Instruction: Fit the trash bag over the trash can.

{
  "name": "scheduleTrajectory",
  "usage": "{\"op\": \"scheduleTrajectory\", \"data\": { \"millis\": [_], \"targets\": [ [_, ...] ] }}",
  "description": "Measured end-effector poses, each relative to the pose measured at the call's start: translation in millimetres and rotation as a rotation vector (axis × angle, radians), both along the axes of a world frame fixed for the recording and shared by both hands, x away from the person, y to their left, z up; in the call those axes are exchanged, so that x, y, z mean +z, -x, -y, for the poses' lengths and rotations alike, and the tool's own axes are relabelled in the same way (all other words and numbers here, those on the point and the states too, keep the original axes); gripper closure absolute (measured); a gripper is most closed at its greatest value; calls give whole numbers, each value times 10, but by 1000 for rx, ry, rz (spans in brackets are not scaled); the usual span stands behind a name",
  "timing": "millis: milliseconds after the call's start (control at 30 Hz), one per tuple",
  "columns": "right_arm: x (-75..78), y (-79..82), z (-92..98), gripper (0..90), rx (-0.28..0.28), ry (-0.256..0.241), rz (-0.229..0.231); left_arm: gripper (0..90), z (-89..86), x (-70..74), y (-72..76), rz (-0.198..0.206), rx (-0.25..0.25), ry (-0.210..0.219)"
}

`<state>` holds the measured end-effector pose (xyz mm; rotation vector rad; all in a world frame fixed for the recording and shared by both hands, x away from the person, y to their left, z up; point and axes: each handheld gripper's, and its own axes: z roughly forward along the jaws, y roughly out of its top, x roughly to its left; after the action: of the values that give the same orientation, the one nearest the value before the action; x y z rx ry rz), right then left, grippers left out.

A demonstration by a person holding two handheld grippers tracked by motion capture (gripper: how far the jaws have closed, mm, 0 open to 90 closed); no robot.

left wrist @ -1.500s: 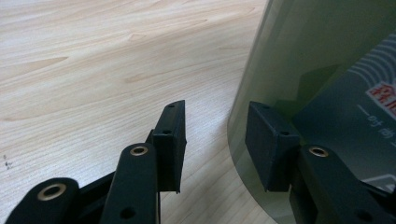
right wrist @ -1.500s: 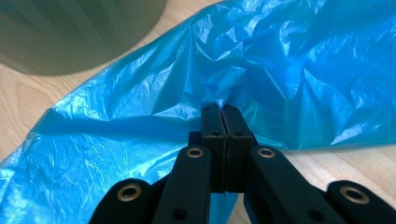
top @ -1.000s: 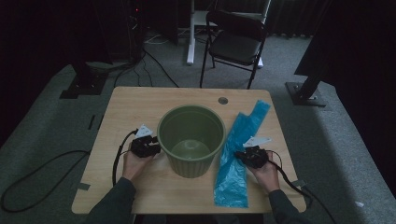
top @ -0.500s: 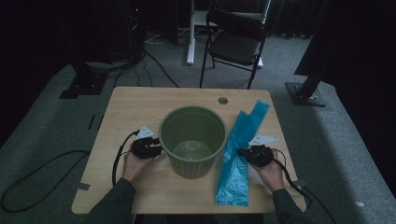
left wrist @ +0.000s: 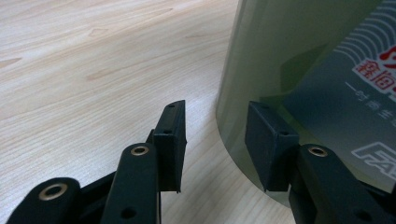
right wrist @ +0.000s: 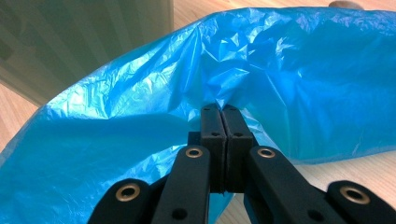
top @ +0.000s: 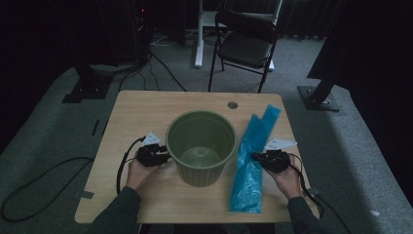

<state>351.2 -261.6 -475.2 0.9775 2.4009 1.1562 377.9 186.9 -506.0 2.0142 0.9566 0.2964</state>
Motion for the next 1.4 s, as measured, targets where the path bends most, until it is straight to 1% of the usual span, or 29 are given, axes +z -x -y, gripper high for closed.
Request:
{"op": "scheduleTrajectory", "data": {
  "millis": [133, 233, 367, 400, 500, 533, 567, 667, 800, 867, 900, 967, 1033, 1200, 1267, 1300, 1333, 1400],
  "targets": [
    [32, -1, -14, 896, 13, 13, 4, 601, -4, -5, 10, 3, -7, 0],
    [64, -3, -28, 896, 21, 23, 8, 602, -31, -1, 10, -5, -30, 6],
    [114, -7, -25, 896, 28, 23, 18, 602, -39, 11, 21, 0, -42, 3],
    [134, -9, -20, 896, 31, 24, 19, 602, -40, 15, 22, -6, -48, -2],
    [213, -18, 5, 897, 34, 20, 29, 598, -62, 19, 8, -37, -61, 12],
    [213, -18, 5, 897, 34, 20, 29, 595, -62, 19, 8, -37, -61, 12],
    [247, -20, 18, 897, 34, 12, 31, 594, -65, 23, 9, -40, -64, 12],
    [281, -25, 25, 897, 33, 2, 32, 595, -60, 31, 18, -37, -69, 2],
    [381, -41, 21, 897, 43, -14, 42, 595, -55, 33, 25, -31, -73, -11],
    [381, -41, 21, 897, 43, -14, 42, 595, -51, 33, 29, -26, -74, -17],
    [434, -47, 6, 897, 50, -20, 45, 597, -47, 34, 33, -21, -82, -27],
    [466, -53, -3, 897, 50, -18, 48, 598, -56, 38, 34, -28, -96, -25],
    [483, -55, -7, 897, 49, -20, 48, 598, -58, 41, 34, -28, -97, -26],
    [597, -71, -23, 897, 52, -38, 50, 581, -55, 48, 41, -22, -89, -30],
    [597, -71, -23, 897, 52, -38, 50, 580, -57, 52, 42, -22, -88, -28],
    [619, -72, -27, 897, 52, -43, 48, 580, -65, 60, 43, -23, -83, -16],
    [668, -81, -40, 897, 59, -52, 43, 579, -68, 65, 45, -21, -82, -12],
    [697, -87, -54, 897, 67, -51, 39, 581, -72, 77, 48, -14, -82, -9]
  ]
}}
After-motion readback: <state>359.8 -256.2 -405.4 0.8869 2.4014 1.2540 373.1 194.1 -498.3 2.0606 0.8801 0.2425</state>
